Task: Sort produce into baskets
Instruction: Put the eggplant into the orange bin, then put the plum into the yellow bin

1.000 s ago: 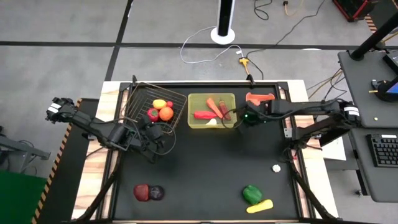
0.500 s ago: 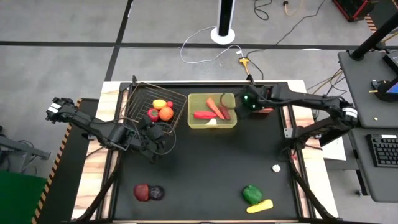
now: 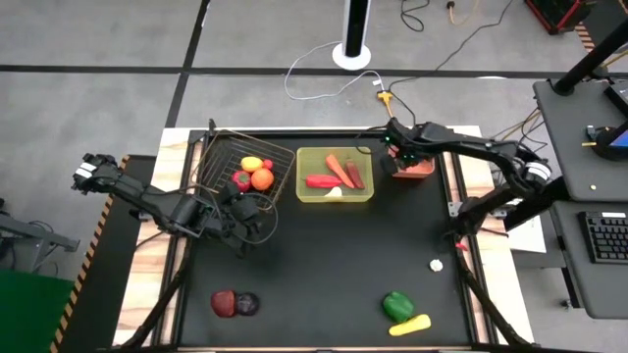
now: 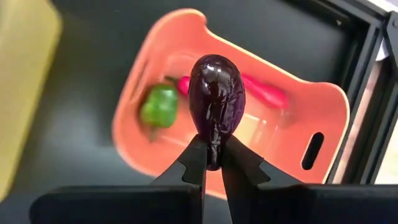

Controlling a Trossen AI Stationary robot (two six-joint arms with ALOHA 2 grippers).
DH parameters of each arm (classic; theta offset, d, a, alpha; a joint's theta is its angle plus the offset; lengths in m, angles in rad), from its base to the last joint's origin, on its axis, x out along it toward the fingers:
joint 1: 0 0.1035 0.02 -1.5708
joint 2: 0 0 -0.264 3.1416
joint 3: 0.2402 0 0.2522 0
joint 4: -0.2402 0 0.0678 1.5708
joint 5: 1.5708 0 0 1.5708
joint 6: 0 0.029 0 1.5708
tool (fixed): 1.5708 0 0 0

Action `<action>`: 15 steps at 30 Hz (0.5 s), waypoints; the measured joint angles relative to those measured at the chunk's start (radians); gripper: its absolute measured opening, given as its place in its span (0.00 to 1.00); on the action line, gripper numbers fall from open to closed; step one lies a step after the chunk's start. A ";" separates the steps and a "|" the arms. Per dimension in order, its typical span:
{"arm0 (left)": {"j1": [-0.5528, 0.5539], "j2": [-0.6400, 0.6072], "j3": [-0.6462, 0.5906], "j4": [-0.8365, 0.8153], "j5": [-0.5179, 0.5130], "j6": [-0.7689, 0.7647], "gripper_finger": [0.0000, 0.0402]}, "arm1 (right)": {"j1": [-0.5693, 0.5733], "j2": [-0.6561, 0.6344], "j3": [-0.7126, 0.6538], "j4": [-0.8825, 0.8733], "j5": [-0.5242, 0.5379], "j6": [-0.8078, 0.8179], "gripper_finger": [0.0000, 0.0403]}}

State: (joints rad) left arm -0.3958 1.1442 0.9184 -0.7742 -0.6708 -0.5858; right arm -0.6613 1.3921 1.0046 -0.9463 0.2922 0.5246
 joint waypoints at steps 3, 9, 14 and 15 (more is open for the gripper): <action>0.000 0.000 0.000 0.000 0.000 0.000 0.50 | -0.017 0.040 0.000 0.002 0.000 -0.012 0.07; 0.000 0.000 0.000 0.000 0.001 0.000 0.50 | -0.020 0.088 0.000 0.005 0.000 -0.013 0.12; 0.000 0.000 0.000 0.000 0.001 -0.006 0.50 | -0.020 0.098 -0.001 0.007 0.000 -0.014 0.23; 0.000 0.000 0.000 0.001 0.001 -0.007 0.50 | -0.020 0.096 0.000 0.008 0.000 -0.017 0.25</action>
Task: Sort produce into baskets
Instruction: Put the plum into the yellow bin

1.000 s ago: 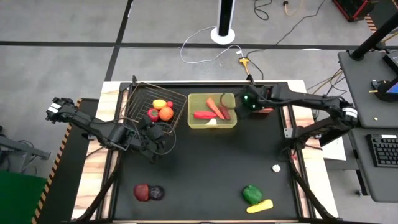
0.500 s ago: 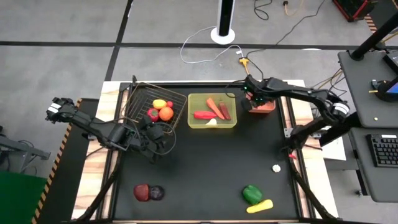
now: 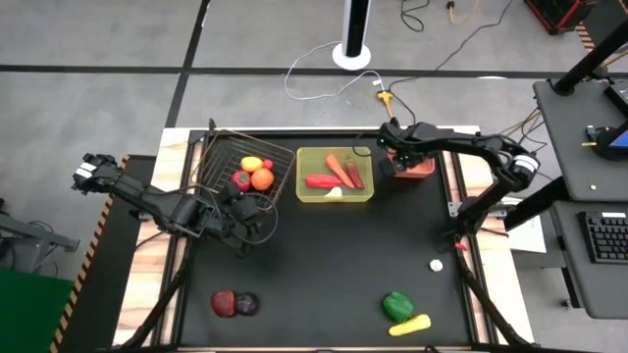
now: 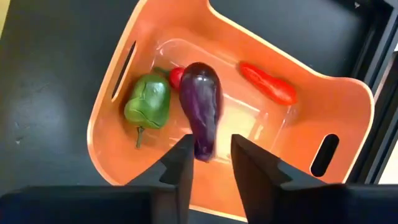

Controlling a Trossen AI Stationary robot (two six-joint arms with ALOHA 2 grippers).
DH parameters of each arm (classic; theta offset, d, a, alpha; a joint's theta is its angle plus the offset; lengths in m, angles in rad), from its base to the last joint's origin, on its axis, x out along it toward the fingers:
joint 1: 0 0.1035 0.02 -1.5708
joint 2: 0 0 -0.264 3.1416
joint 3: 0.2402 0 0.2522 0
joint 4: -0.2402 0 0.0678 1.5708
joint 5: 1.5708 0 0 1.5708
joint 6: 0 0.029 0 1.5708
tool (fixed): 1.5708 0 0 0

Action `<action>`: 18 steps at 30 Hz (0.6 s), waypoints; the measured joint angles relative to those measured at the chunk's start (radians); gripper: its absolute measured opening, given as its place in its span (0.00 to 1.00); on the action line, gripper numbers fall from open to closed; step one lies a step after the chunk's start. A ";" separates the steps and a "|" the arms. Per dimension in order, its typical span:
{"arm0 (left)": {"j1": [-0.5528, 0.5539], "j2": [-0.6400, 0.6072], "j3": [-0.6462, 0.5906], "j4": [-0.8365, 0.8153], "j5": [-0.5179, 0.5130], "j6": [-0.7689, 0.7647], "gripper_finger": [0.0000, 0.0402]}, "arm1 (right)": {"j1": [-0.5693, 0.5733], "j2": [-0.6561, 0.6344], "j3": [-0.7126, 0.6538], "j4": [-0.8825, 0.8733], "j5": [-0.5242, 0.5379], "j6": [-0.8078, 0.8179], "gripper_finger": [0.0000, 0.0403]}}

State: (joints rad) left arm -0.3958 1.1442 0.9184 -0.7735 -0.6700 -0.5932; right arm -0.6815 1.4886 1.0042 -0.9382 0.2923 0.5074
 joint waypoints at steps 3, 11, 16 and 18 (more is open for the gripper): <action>0.000 0.000 -0.001 0.000 0.001 -0.005 0.50 | 0.000 -0.014 0.000 0.000 0.000 -0.003 0.30; 0.000 0.000 -0.001 0.000 0.048 -0.044 0.50 | 0.004 -0.085 0.000 0.001 -0.003 0.001 0.37; 0.000 0.000 -0.002 -0.001 0.115 -0.092 0.50 | 0.038 -0.151 0.000 0.010 -0.003 0.013 0.39; -0.001 0.000 -0.002 -0.001 0.137 -0.109 0.50 | 0.058 -0.178 0.000 0.018 -0.003 0.017 0.39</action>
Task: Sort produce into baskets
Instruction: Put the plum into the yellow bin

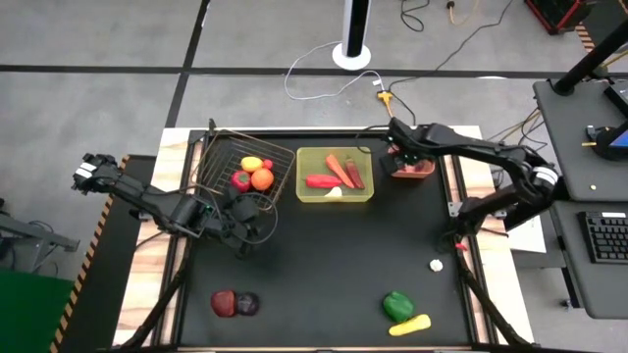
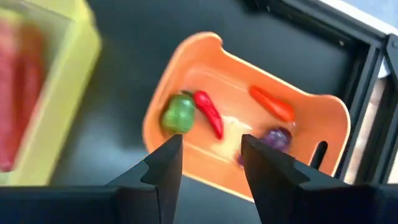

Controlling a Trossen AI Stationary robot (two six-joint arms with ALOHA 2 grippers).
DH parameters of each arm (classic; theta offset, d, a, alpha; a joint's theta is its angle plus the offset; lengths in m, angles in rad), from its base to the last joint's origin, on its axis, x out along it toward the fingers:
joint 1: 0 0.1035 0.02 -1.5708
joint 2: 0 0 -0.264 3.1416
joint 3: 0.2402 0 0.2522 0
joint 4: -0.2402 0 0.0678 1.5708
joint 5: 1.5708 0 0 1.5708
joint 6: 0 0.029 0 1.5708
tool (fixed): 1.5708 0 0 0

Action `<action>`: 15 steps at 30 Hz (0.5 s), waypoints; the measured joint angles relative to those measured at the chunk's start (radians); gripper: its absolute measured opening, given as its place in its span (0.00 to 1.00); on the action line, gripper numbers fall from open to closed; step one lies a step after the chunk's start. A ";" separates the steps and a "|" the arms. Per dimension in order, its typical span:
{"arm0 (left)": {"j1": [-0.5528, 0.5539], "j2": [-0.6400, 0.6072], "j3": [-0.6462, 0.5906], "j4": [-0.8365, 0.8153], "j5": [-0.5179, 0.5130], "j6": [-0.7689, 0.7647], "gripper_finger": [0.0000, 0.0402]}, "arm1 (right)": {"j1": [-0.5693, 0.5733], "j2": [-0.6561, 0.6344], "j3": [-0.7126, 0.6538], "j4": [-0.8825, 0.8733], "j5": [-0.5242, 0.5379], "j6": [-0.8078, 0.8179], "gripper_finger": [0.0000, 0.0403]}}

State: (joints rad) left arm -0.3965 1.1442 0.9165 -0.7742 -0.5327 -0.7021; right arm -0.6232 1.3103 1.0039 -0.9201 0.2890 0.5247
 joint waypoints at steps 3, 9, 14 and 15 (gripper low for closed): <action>-0.002 0.000 0.000 -0.001 0.038 -0.030 0.50 | 0.037 -0.038 0.000 0.030 0.000 0.008 0.38; -0.033 0.000 0.000 0.000 0.191 -0.076 0.50 | 0.109 -0.081 0.000 0.075 0.000 0.016 0.38; -0.100 0.000 0.000 0.002 0.320 -0.132 0.50 | 0.159 -0.085 0.000 0.108 0.000 0.015 0.39; -0.117 0.000 0.000 0.004 0.335 -0.142 0.50 | 0.167 -0.084 0.000 0.113 0.000 0.015 0.39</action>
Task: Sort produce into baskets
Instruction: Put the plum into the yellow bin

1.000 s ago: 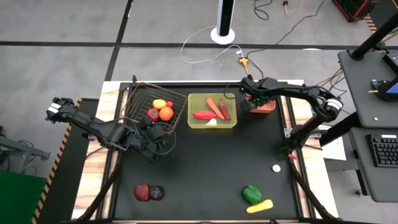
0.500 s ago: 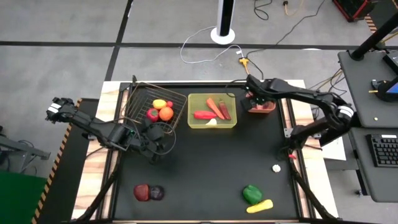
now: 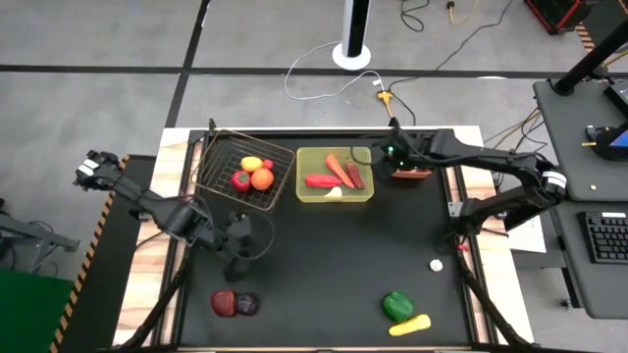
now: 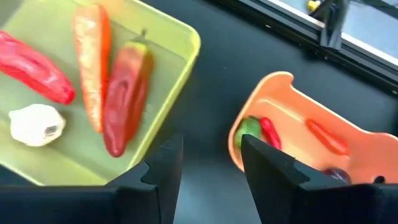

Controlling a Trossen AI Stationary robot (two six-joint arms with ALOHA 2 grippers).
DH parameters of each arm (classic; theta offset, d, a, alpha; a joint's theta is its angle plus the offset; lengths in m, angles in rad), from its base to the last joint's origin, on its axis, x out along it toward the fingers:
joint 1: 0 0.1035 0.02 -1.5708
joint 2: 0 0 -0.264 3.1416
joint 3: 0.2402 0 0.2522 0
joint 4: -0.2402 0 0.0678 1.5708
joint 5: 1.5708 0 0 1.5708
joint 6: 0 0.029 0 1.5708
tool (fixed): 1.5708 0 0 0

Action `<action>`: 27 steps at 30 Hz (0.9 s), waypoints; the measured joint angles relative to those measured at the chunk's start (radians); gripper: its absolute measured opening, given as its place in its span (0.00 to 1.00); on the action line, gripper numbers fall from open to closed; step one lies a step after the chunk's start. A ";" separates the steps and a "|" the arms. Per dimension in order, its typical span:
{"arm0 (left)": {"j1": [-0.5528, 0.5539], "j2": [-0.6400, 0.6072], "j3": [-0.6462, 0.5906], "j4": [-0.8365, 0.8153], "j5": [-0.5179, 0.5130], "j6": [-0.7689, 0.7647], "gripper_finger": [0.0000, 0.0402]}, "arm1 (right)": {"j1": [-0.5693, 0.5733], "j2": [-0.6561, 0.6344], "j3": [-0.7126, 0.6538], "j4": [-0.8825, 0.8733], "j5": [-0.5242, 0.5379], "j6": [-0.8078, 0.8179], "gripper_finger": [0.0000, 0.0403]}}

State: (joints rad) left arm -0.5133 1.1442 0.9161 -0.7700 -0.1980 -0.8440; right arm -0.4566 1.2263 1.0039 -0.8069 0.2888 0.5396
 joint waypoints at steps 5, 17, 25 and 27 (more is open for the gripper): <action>-0.095 0.000 0.000 0.006 0.036 -0.023 0.50 | 0.028 0.005 0.000 0.015 0.000 0.000 0.38; -0.212 0.109 0.000 0.133 0.026 -0.135 0.53 | 0.069 0.005 0.000 0.037 0.000 -0.017 0.40; -0.241 0.332 0.122 0.014 0.022 -0.138 0.67 | 0.075 0.005 0.000 0.036 -0.001 -0.038 0.40; -0.245 0.376 0.174 -0.050 -0.001 -0.137 0.72 | 0.075 0.005 0.000 0.036 -0.001 -0.041 0.40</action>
State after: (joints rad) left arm -0.7584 1.5207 1.0902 -0.8195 -0.1992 -0.9813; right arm -0.3813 1.2316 1.0039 -0.7708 0.2874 0.4982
